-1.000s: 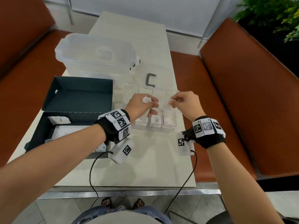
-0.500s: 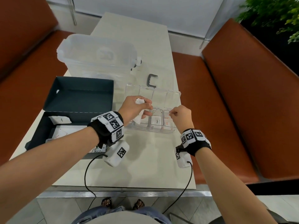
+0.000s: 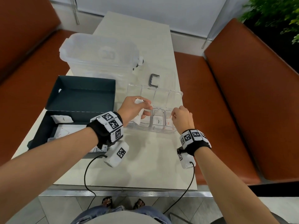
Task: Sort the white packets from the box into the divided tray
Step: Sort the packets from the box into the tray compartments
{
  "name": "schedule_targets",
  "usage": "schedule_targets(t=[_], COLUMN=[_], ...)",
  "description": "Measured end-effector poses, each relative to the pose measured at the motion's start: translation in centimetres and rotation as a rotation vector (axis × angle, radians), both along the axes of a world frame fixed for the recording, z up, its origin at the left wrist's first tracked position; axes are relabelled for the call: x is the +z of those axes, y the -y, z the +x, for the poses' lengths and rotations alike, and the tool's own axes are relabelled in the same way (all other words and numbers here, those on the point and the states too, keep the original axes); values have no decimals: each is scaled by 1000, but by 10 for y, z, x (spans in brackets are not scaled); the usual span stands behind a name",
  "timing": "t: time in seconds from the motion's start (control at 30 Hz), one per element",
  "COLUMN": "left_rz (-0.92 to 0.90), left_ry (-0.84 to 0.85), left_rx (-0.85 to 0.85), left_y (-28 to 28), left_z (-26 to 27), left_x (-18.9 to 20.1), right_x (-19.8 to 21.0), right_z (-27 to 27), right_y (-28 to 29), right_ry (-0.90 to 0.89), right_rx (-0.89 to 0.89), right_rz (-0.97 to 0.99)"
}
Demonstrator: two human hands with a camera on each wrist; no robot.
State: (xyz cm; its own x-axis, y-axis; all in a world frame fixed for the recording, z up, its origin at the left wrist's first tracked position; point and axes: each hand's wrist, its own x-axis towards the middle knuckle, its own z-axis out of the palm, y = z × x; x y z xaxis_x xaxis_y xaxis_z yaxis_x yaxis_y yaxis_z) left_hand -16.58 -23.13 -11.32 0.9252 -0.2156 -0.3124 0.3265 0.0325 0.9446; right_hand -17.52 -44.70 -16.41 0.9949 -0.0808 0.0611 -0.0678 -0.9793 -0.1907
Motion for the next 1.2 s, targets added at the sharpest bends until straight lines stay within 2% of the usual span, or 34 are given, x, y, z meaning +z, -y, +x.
schedule_targets(t=[0.2,0.57,0.7,0.9,0.97,1.1,1.17,1.2], left_rz=[-4,-9,0,-53,-109,-213,-177,-124], left_ry=[-47,-46,-47,-108,-155,-235,-267,-273], left_rx=[21,19,26,36,41,57,54,50], left_y=[4,3,1,-2,0,7,10,10], left_z=[0,-2,-1,-1,-1,-4,-4,-4], left_x=[5,6,5,7,9,16,18,20], right_x=[0,1,0,12,22,51,61,62], right_z=[-2,1,1,-3,-6,-17,-25,-28], right_y=[0,-8,-10,-1,-4,-34,-54,-62], right_ry=[55,33,-20,-27,35,202,132,69], right_rx=[13,19,42,9,1,48,115,163], right_rz=[43,-119,-99,37,118,513,703,728])
